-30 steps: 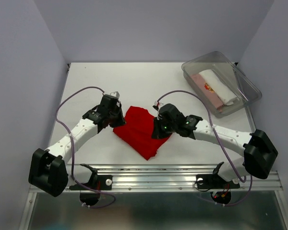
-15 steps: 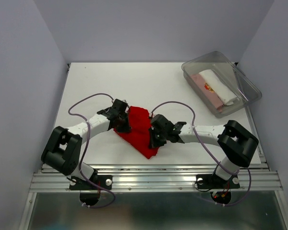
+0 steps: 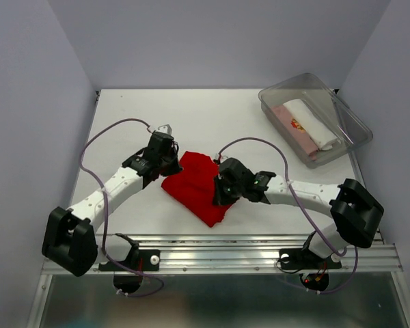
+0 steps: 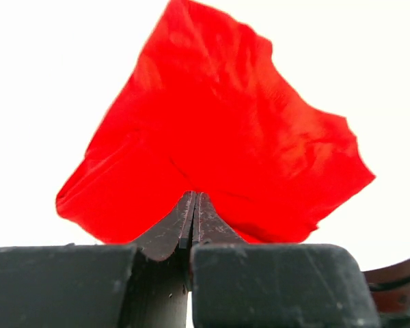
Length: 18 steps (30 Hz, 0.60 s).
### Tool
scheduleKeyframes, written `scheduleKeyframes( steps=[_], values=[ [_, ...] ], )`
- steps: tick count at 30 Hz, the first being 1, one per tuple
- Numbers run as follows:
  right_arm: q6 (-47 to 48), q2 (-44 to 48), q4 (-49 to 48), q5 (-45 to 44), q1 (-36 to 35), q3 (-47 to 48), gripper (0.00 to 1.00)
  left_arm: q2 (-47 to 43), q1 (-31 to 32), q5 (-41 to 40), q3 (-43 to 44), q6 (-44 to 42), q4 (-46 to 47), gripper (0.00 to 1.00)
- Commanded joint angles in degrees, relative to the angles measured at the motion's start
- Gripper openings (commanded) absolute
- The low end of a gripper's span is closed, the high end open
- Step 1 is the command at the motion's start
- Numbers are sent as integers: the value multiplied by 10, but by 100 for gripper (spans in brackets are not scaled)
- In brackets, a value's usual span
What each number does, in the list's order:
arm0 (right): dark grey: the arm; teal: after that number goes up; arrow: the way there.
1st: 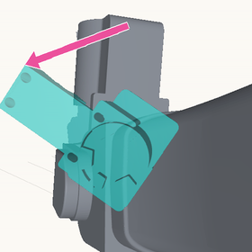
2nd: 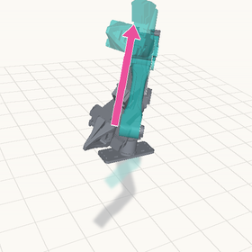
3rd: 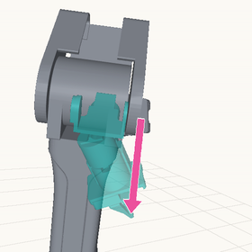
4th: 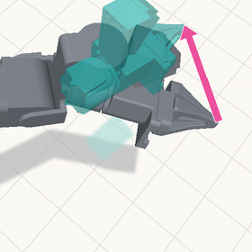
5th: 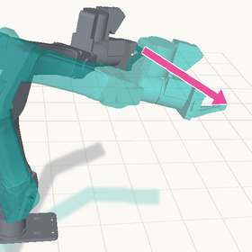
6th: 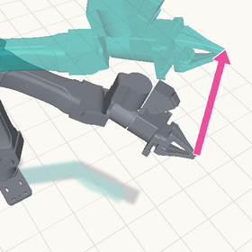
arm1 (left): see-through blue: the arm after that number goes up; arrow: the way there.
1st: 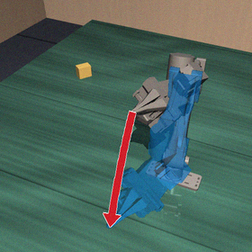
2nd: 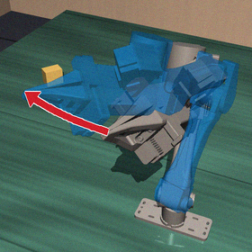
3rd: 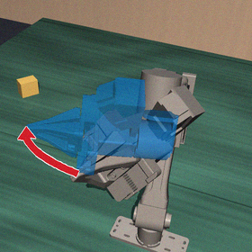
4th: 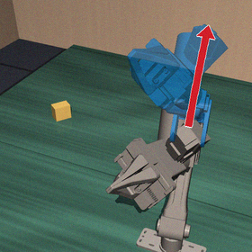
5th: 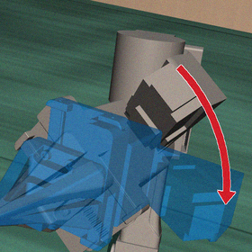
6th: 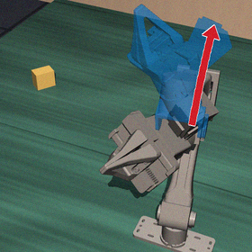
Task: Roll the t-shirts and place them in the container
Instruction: Roll the T-shirt to the center of the board.
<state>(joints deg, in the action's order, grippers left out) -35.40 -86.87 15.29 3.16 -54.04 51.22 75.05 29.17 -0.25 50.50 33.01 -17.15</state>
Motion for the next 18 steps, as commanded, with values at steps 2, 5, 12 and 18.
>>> scheduleKeyframes(
  steps=[2, 5, 12, 18],
  values=[
    [-15, 7, -49, 46, -1, 49, 1, -62, 1, -59, 7, 18, -54, 0],
    [-21, -25, -69, 62, -7, 80, 1, -70, 1, -57, -19, 40, -78, 0],
    [-22, -112, -85, 50, -13, 133, 1, -52, 0, -36, -76, 76, -32, 0],
    [-38, -191, -87, 19, -13, 136, 1, 22, -2, -65, -88, 100, 26, 0]
  ],
)
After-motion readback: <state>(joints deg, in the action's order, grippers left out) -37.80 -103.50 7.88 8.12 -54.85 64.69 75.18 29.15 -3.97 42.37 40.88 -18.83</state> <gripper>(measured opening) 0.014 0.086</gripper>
